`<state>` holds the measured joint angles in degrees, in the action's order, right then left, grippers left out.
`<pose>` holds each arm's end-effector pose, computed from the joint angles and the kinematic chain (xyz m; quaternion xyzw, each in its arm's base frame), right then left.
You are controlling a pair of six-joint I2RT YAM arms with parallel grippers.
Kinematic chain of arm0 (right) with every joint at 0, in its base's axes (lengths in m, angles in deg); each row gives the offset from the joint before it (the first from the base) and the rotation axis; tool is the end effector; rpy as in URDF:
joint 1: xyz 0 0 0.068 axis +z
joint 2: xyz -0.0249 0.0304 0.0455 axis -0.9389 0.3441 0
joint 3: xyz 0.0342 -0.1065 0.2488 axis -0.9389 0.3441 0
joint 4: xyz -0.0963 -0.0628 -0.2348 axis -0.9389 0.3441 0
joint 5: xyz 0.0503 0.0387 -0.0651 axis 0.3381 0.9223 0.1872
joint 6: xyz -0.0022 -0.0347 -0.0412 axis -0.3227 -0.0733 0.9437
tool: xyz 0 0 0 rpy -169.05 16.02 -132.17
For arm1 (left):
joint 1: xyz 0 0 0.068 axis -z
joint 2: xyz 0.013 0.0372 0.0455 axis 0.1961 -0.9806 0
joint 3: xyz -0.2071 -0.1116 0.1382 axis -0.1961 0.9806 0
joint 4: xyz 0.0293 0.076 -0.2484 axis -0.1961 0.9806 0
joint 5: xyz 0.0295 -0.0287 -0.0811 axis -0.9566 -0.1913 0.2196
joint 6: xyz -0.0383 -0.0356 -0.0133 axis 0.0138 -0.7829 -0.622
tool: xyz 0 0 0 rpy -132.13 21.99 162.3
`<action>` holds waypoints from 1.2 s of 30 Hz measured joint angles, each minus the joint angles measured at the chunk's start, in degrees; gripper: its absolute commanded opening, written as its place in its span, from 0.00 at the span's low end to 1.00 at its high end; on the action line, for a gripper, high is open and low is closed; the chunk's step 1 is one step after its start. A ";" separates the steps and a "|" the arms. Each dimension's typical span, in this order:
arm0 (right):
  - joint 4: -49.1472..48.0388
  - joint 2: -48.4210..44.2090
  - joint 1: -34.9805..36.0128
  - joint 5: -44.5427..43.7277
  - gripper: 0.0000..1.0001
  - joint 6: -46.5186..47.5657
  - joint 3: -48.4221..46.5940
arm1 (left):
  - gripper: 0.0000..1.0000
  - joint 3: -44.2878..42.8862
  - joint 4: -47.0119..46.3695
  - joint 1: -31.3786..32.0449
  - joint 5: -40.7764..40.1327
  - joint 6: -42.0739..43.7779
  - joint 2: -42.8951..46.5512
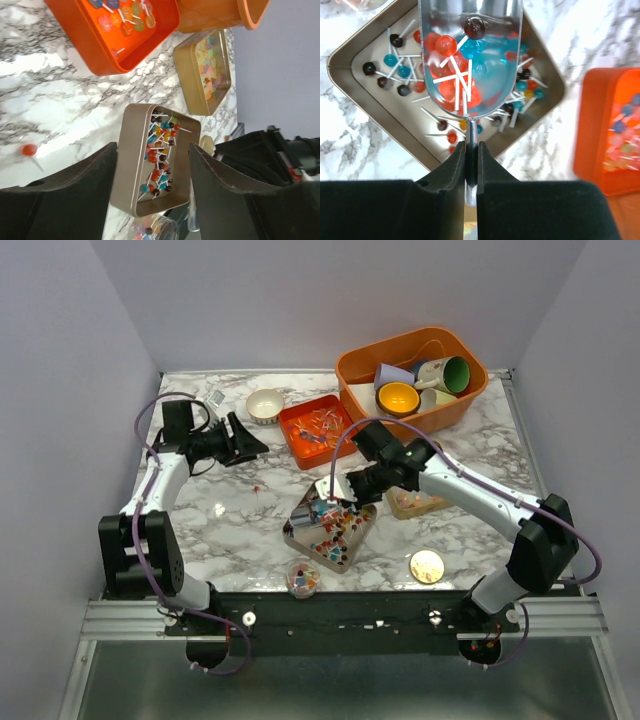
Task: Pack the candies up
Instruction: Scoop the fake candies from the storage box, then place the fake candies in the packing bottle.
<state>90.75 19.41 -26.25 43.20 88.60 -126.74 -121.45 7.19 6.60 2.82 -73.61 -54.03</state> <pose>0.2202 0.2323 0.2656 -0.8063 0.4953 0.1772 0.2706 0.3175 -0.0025 0.2573 -0.0627 0.8356 -0.4759 0.2671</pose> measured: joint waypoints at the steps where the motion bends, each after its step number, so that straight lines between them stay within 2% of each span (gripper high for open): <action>1: 1.18 0.02 0.15 -0.55 0.01 0.46 -1.42 | 0.69 -0.07 0.90 -0.46 -0.85 0.68 0.74; 9: 9.75 -0.68 4.22 -8.11 0.01 5.64 -9.14 | 0.69 0.79 7.78 -2.89 -9.84 4.11 11.41; 13: 15.26 -2.10 8.96 -13.51 0.01 9.57 -8.90 | 0.71 1.29 8.76 -3.48 -12.35 4.74 18.03; 19: 19.69 -4.24 15.91 -19.61 0.01 10.54 -6.80 | 0.72 3.65 8.63 -4.28 -14.40 4.94 23.45; 28: 23.43 2.71 23.80 -31.78 0.01 2.38 -10.25 | 0.73 9.53 7.52 -5.05 -15.52 3.41 27.61; 36: 26.14 6.75 28.92 -38.64 0.01 -3.63 -14.84 | 0.73 11.13 6.32 -5.79 -15.76 2.45 30.47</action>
<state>116.90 26.16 2.66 4.55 84.97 -141.58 -110.32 13.51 0.81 -12.93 -71.16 -23.56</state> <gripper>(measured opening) 0.174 0.724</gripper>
